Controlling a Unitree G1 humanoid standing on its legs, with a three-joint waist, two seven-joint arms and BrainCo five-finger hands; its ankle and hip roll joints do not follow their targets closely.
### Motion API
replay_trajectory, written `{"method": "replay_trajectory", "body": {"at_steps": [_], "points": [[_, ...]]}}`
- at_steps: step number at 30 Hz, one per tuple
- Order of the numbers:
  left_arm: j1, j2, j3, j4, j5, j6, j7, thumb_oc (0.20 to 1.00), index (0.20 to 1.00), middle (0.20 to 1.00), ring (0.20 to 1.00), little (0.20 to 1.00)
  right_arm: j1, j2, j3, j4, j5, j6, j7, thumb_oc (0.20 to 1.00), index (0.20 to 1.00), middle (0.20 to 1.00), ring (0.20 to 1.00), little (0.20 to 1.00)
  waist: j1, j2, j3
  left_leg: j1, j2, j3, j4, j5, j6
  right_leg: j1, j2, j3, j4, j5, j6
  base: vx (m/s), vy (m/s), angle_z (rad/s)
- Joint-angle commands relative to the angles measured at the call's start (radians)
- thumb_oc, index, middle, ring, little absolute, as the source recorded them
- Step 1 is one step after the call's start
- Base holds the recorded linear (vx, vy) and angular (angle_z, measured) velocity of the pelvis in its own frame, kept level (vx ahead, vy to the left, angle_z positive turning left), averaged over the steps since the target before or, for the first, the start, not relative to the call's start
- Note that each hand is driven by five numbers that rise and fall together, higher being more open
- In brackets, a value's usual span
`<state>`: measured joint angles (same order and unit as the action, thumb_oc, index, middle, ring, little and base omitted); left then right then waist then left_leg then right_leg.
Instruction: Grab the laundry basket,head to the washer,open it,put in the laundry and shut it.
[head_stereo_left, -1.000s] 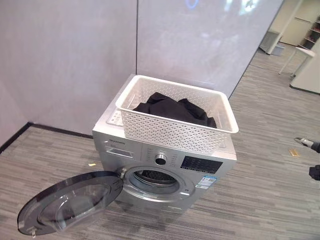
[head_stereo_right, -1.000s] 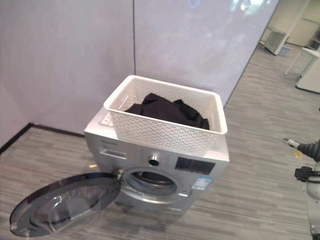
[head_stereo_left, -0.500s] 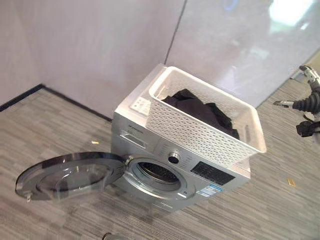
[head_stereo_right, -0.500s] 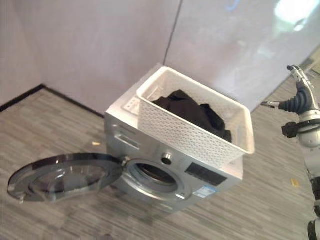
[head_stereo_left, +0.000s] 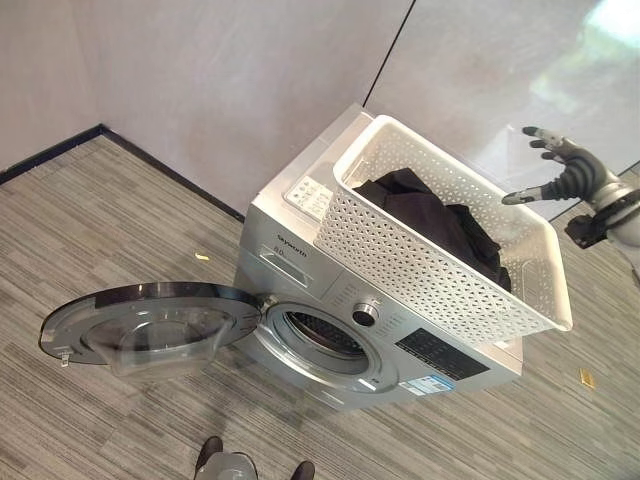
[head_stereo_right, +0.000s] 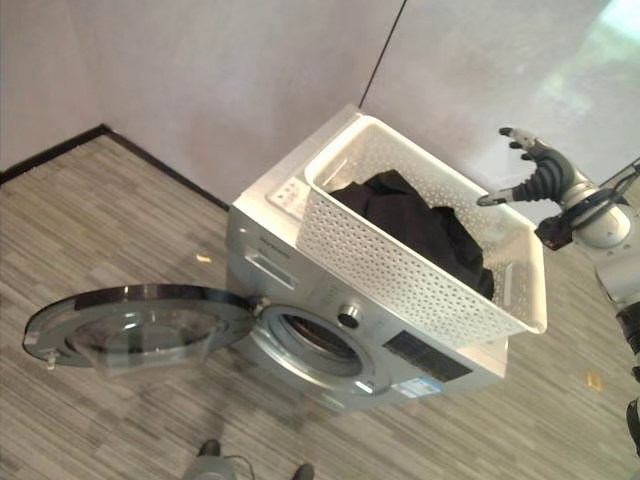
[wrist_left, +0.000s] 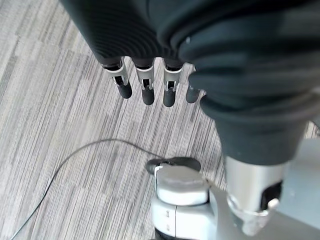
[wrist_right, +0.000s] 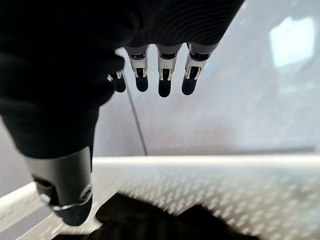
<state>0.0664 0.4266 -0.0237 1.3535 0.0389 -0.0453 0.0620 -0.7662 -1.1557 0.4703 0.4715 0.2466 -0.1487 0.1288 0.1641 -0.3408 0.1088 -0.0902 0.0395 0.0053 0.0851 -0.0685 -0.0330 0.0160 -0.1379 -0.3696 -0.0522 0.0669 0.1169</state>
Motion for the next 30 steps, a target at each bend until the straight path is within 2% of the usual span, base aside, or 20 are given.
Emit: {"method": "replay_trajectory", "body": {"at_steps": [1,9,15,20,22,23,26,30], "points": [[0.013,0.024,-0.041,0.022,-0.028,-0.009,0.004,1.000,1.000,1.000,1.000,1.000,-0.079,-0.080,0.034,-0.016,0.098,-0.001,0.031,1.000,1.000,1.000,1.000,1.000,0.031,0.032,-0.045,0.011,0.021,-0.026,-0.125,0.071,0.008,-0.014,-0.058,-0.004,0.047,0.004,0.088,-0.02,0.004,0.11],[0.009,0.020,-0.053,0.021,-0.028,-0.005,-0.006,1.000,1.000,1.000,1.000,1.000,-0.059,-0.075,0.088,-0.076,0.122,0.008,0.084,1.000,1.000,1.000,1.000,1.000,0.031,0.028,-0.049,-0.011,0.014,-0.053,-0.119,0.075,0.006,-0.018,-0.057,-0.009,0.038,0.002,0.084,-0.02,-0.004,0.10],[0.003,0.016,-0.048,0.029,-0.018,0.001,-0.015,1.000,1.000,1.000,1.000,1.000,-0.094,-0.083,0.166,-0.064,-0.064,0.032,0.083,1.000,1.000,1.000,1.000,1.000,0.029,0.021,-0.043,-0.031,0.008,-0.070,-0.114,0.077,0.005,-0.024,-0.057,-0.009,0.028,0.005,0.082,-0.02,-0.011,0.11],[-0.002,0.014,-0.059,0.028,-0.009,0.002,-0.019,1.000,1.000,1.000,1.000,1.000,-0.066,-0.052,0.151,-0.058,-0.075,0.034,0.086,1.000,1.000,1.000,1.000,1.000,0.031,0.018,-0.035,-0.048,0.002,-0.095,-0.112,0.082,0.007,-0.031,-0.055,-0.013,0.024,0.005,0.079,-0.01,-0.014,0.11],[-0.004,0.016,-0.060,0.025,-0.007,0.003,-0.020,1.000,1.000,1.000,1.000,1.000,-0.060,-0.040,0.153,-0.047,-0.123,0.040,0.075,1.000,1.000,1.000,1.000,1.000,0.031,0.019,-0.031,-0.054,0.000,-0.101,-0.112,0.084,0.007,-0.033,-0.054,-0.014,0.023,0.006,0.078,-0.01,-0.012,0.06],[-0.012,0.018,-0.062,0.023,-0.005,0.003,-0.018,1.000,1.000,1.000,1.000,1.000,-0.069,-0.025,0.159,-0.033,-0.206,0.047,0.057,1.000,1.000,1.000,1.000,1.000,0.030,0.021,-0.028,-0.057,-0.002,-0.107,-0.112,0.085,0.008,-0.035,-0.054,-0.015,0.022,0.007,0.078,-0.01,-0.004,0.07],[-0.027,0.017,-0.067,0.019,0.001,0.007,-0.009,1.000,1.000,1.000,1.000,1.000,-0.081,0.013,0.143,-0.012,-0.333,0.058,0.013,1.000,1.000,1.000,1.000,1.000,0.031,0.025,-0.020,-0.065,-0.005,-0.116,-0.109,0.085,0.010,-0.041,-0.054,-0.013,0.023,0.007,0.076,-0.01,-0.007,0.09],[-0.051,0.015,-0.083,0.008,0.007,0.011,0.002,1.000,1.000,1.000,1.000,1.000,-0.103,0.071,0.130,0.032,-0.440,0.079,-0.024,1.000,1.000,1.000,1.000,1.000,0.035,0.031,-0.009,-0.079,-0.012,-0.131,-0.108,0.089,0.014,-0.048,-0.053,-0.011,0.020,0.007,0.072,-0.01,-0.006,0.14]]}}
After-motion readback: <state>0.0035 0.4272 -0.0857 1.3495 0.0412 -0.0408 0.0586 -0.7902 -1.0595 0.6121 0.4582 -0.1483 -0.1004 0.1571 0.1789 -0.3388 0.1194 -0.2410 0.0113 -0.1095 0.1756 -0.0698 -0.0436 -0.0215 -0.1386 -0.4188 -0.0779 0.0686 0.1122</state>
